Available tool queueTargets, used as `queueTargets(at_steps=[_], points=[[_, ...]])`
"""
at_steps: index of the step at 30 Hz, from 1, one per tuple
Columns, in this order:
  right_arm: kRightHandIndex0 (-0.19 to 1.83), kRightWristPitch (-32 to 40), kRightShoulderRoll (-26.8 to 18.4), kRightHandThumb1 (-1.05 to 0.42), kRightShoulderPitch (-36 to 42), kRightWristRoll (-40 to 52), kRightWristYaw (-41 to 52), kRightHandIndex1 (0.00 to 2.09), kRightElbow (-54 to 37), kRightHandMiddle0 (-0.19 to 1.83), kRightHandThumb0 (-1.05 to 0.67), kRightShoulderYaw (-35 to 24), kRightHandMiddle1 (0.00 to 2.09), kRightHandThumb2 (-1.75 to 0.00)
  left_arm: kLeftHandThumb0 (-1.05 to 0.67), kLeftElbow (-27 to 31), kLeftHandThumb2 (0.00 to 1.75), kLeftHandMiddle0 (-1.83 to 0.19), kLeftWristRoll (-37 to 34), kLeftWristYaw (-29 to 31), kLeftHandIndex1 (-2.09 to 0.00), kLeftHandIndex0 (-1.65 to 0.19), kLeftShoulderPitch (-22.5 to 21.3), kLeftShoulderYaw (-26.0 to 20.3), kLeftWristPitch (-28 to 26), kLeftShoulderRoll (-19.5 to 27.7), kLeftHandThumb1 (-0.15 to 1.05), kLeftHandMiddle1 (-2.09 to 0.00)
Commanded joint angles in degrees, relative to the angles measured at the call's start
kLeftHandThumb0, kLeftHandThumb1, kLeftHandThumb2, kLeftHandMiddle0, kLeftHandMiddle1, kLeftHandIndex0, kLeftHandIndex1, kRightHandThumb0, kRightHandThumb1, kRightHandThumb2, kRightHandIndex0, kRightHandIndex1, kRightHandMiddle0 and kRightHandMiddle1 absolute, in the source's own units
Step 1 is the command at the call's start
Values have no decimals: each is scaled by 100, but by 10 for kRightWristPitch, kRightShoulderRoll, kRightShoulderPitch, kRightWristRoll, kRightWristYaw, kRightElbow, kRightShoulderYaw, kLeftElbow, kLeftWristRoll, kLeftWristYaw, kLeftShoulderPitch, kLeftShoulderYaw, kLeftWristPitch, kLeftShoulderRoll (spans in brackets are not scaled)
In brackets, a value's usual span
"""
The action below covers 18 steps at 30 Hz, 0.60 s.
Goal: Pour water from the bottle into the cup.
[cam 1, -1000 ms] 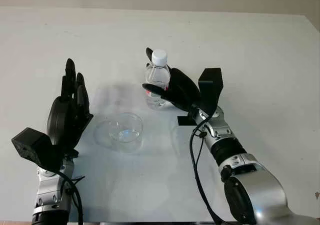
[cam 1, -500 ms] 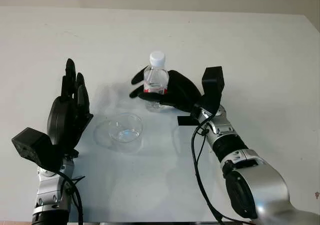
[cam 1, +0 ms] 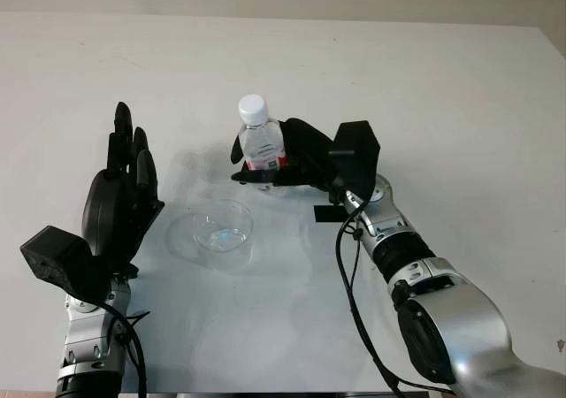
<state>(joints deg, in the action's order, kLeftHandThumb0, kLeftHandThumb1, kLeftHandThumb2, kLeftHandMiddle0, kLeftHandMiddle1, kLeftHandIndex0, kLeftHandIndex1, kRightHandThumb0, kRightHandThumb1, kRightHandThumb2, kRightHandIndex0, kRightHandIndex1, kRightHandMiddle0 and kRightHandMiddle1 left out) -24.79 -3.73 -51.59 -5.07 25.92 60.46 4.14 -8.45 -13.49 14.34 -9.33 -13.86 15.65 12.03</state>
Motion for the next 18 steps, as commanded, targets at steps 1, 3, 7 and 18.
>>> queueTargets(at_steps=[1,3,7,18], points=[[142,-19,3,-105,16,-9,-25,209,1,117,-42,3,209,-43,-75,3,69,19,-1,2,0,19,2,-3,7,4,105,0],[149,-24,4,-105,17,-11,-44,209,2,124,-40,2,209,-47,-76,3,69,19,-1,2,0,19,1,-4,7,5,105,0],[159,-28,5,-105,17,-4,-61,209,2,138,-37,-5,209,-51,-76,-3,69,19,0,4,0,19,0,-5,9,7,105,0],[119,-109,-40,-105,3,-38,-120,209,-43,99,-34,2,209,-39,-75,-3,70,19,-1,5,0,19,-2,-5,7,7,105,0]])
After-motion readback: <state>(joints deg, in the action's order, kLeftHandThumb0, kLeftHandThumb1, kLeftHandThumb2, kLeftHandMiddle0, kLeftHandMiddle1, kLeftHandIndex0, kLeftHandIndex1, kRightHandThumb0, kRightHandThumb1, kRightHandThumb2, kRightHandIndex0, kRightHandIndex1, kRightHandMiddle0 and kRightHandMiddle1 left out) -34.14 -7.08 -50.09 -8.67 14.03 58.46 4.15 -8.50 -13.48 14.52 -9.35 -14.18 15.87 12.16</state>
